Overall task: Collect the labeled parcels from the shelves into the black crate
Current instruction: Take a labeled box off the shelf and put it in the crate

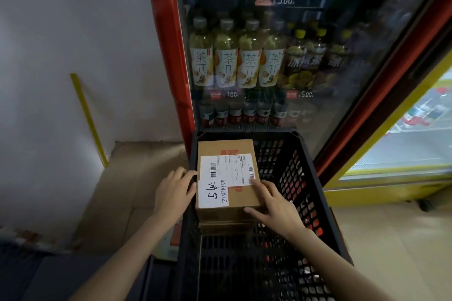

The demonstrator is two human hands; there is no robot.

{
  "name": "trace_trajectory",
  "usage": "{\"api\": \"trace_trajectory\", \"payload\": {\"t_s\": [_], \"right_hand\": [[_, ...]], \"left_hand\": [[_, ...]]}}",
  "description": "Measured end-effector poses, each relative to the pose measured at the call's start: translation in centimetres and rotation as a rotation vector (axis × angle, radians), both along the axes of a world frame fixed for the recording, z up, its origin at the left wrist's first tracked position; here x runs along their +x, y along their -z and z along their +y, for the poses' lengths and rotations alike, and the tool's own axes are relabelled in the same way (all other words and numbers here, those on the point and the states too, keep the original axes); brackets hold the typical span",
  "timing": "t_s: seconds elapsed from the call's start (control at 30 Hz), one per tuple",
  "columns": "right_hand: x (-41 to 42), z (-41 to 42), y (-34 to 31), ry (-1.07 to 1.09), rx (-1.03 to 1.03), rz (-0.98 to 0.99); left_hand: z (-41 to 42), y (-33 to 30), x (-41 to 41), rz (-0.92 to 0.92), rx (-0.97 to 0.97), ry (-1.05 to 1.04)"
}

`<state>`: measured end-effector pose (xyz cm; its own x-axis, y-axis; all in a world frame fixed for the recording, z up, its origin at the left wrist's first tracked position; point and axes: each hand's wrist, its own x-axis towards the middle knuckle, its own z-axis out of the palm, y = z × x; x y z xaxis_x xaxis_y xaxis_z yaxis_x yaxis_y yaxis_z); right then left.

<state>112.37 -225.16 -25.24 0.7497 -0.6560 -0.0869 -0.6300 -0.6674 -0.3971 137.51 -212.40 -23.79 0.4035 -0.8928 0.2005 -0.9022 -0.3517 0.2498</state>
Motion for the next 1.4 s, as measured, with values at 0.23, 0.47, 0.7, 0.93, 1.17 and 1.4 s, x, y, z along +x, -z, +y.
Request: {"api": "trace_trajectory", "payload": {"t_s": [0.23, 0.47, 0.7, 0.93, 1.17, 1.4], "right_hand": [[-0.1, -0.2, -3.6, 0.022, -0.154, -0.086], [1.1, -0.5, -5.8, -0.134, -0.278, -0.126], [0.8, 2.0, -7.7, -0.407, -0.339, -0.249], [-1.9, 8.0, -9.9, -0.711, -0.353, -0.338], [-2.6, 18.8, -12.7, -1.091, -0.313, -0.497], [-6.5, 35.4, -15.3, -1.441, -0.295, -0.68]], "left_hand": [[1.1, -2.2, -0.3, -0.066, -0.025, -0.003], [6.9, -5.0, -1.5, -0.117, -0.089, -0.151], [15.9, -6.6, -8.1, -0.233, -0.137, -0.382], [23.8, -8.0, -20.2, -0.271, -0.104, -0.655], [34.7, -11.8, -31.3, -0.374, -0.08, -0.899], [45.6, -13.9, -42.6, -0.428, -0.062, -1.161]]}}
